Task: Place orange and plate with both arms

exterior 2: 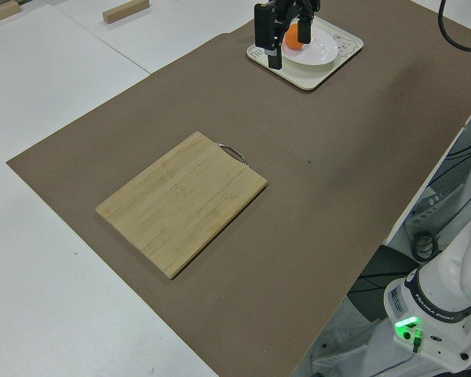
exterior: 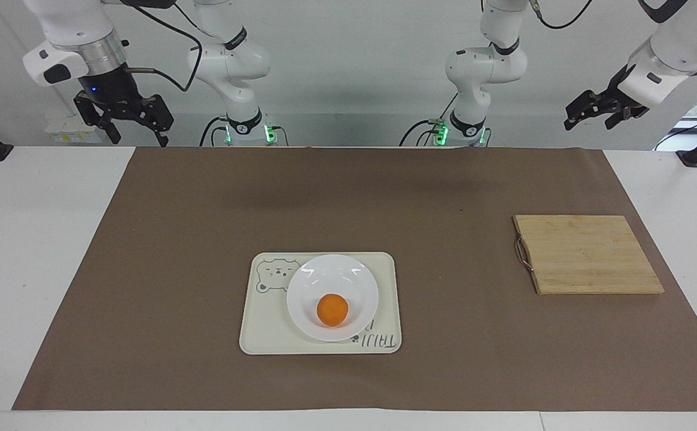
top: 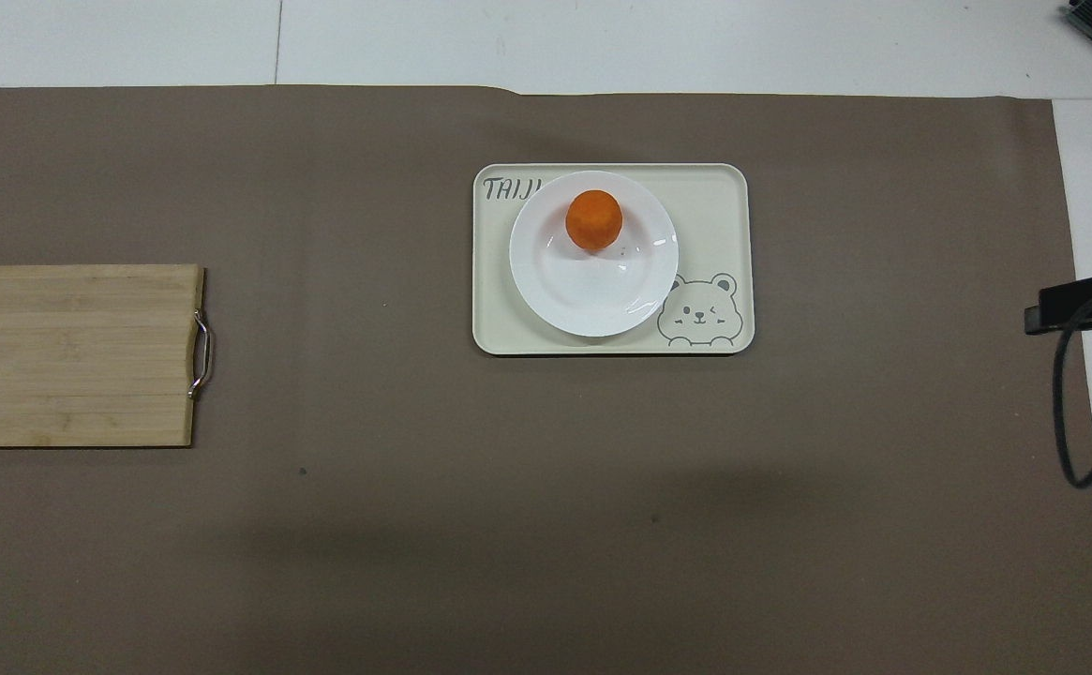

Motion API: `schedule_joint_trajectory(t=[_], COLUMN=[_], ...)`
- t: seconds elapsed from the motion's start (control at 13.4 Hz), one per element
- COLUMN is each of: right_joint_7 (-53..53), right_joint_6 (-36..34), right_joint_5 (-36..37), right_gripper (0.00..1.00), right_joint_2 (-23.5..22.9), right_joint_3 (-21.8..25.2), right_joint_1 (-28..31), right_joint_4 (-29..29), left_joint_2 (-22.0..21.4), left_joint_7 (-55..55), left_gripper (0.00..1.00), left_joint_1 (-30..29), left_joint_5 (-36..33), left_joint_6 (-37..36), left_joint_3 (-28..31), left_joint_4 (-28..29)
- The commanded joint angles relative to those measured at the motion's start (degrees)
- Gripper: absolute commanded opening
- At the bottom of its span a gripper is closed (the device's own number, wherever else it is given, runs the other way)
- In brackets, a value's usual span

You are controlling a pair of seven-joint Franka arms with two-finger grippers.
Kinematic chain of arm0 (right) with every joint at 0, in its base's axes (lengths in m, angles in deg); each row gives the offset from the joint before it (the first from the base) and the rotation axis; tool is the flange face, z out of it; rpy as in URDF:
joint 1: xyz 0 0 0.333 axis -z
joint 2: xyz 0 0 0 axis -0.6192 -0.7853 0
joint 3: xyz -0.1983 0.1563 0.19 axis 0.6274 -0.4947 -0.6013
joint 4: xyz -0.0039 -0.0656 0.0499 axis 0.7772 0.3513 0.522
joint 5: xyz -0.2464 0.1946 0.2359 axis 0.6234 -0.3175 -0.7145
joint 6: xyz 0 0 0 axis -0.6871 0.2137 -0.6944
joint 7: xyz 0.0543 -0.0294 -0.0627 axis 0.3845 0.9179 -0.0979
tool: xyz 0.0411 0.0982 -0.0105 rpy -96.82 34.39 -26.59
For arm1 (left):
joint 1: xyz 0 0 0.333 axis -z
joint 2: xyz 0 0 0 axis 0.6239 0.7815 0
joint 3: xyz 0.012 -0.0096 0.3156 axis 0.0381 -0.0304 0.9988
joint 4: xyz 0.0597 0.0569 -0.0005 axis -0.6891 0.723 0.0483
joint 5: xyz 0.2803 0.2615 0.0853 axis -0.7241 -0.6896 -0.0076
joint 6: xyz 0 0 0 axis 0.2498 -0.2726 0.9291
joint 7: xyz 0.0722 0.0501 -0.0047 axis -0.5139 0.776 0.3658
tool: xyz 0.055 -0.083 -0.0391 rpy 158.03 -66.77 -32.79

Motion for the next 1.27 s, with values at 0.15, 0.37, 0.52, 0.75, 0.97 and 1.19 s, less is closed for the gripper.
schedule_joint_trajectory(t=[0.15, 0.37, 0.52, 0.75, 0.97, 1.19], right_joint_7=[-1.5, -1.7, -2.0, -2.1, -2.9, -2.9], right_joint_6=[-0.9, -0.9, -1.4, -0.9, -1.0, -1.0], right_joint_5=[1.3, 0.4, 0.8, 0.2, 0.1, -0.4], right_gripper=[1.0, 1.0, 1.0, 1.0, 1.0, 1.0], right_joint_2=[-0.2, -0.3, -0.4, -0.2, -0.1, 0.3], right_joint_3=[-0.1, -0.1, -0.1, -0.1, -0.1, -0.1], right_joint_1=[-0.2, -0.1, -0.1, -0.2, -0.2, -0.2], right_joint_4=[-0.4, -0.6, -1.0, -0.5, -0.1, 0.4], left_joint_2=[-1.2, -1.2, -1.2, -1.2, -1.2, -1.2], left_joint_7=[0.4, 0.4, 0.4, 0.4, 0.4, 0.4], left_gripper=[1.0, 1.0, 1.0, 1.0, 1.0, 1.0], left_joint_1=[0.4, 0.5, 0.4, 0.5, 0.5, 0.5], left_joint_5=[-0.3, -0.3, -0.3, -0.3, -0.3, -0.3], left_joint_6=[1.3, 1.4, 1.3, 1.3, 1.3, 1.4], left_joint_3=[-0.7, -0.9, -0.9, -0.9, -0.9, -0.9], left_joint_4=[1.1, 1.1, 1.1, 1.1, 1.1, 1.1])
